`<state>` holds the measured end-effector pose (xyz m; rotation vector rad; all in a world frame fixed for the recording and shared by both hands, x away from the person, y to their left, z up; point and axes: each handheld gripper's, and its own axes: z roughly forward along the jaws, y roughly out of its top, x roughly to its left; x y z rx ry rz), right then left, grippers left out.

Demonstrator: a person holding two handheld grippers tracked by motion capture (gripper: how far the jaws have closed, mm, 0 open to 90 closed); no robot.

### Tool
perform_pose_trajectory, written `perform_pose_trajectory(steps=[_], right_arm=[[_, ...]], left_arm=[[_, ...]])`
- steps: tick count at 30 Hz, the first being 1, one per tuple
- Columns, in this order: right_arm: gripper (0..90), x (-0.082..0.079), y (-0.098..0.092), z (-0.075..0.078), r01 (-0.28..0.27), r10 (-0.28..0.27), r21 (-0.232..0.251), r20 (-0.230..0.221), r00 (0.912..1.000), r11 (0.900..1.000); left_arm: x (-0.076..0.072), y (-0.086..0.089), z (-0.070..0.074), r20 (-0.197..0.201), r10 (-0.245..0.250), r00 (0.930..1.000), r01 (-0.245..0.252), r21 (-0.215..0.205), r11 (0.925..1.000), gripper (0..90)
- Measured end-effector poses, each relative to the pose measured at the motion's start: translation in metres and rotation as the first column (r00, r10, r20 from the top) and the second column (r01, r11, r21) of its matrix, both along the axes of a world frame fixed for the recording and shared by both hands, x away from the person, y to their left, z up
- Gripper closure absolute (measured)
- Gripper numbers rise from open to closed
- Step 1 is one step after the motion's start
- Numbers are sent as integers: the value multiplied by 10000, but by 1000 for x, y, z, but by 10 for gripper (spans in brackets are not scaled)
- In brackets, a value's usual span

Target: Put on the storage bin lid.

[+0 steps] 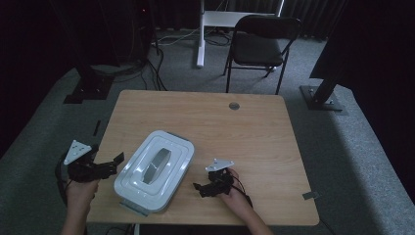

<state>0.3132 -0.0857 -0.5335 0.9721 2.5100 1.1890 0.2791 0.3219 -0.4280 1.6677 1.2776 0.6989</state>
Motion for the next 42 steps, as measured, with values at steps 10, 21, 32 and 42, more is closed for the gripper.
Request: perform_pose_trajectory(steps=[10, 21, 32, 42], right_arm=[[111, 2, -4, 2, 191, -189, 212, -95, 9998, 9996], [111, 2, -5, 1, 391, -385, 354, -197, 9991, 9986], [111, 3, -27, 0, 911, -907, 270, -152, 9958, 9955], [111, 5, -60, 3, 1776, -1779, 395, 53, 9840, 9833]], left_arm=[[18, 20, -65, -554, 563, 9969, -534, 531, 9972, 4], [19, -1, -94, -1468, -291, 9887, 412, 801, 9959, 4], [11, -15, -97, -1908, -545, 9801, 638, 428, 9970, 10], [1, -36, -94, -1865, -772, 9794, 850, 342, 9958, 9]])
